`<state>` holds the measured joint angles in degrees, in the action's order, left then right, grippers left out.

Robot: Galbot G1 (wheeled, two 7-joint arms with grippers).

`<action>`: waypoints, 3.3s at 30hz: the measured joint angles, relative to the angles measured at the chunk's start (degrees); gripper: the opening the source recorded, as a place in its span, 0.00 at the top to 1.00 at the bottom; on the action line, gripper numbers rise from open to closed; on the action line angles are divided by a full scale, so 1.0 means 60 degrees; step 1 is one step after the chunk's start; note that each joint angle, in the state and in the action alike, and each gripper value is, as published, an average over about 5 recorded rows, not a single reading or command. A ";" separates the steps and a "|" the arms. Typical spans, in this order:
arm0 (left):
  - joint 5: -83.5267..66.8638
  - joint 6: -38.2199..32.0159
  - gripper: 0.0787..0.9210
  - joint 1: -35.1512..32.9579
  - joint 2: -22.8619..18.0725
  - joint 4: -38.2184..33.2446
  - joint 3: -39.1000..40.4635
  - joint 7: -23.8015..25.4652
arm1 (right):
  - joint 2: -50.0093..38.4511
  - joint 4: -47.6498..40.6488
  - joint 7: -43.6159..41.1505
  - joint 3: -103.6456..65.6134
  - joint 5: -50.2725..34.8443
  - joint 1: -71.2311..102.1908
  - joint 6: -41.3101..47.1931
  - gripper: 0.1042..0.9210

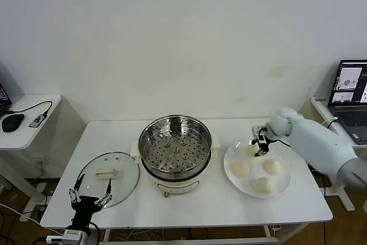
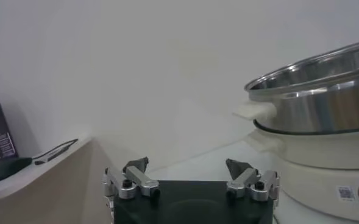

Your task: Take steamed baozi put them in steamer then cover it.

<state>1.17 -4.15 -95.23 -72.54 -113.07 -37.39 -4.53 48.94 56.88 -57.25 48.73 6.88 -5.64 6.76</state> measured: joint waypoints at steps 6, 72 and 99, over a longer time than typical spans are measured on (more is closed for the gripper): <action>-0.0322 0.0292 0.12 0.0084 0.0074 0.0022 0.0112 0.0028 | -0.0391 0.0865 0.0004 0.0864 -0.0931 -0.1258 -0.0063 0.46; -0.2211 0.0332 0.12 0.0163 -0.0054 -0.0040 -0.0342 -0.0010 | 0.5127 -0.1042 0.2471 0.3980 0.1975 -0.3025 -0.6410 0.17; -0.2101 0.0427 0.12 -0.0188 0.0050 -0.0476 -0.0558 -0.0003 | 0.0483 0.4665 0.0903 0.5268 -0.3923 -0.6206 0.0802 0.12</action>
<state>-11.44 -1.59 -96.36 -72.24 -115.93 -40.74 -4.55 51.84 84.88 -51.83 80.34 -16.66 -42.88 11.57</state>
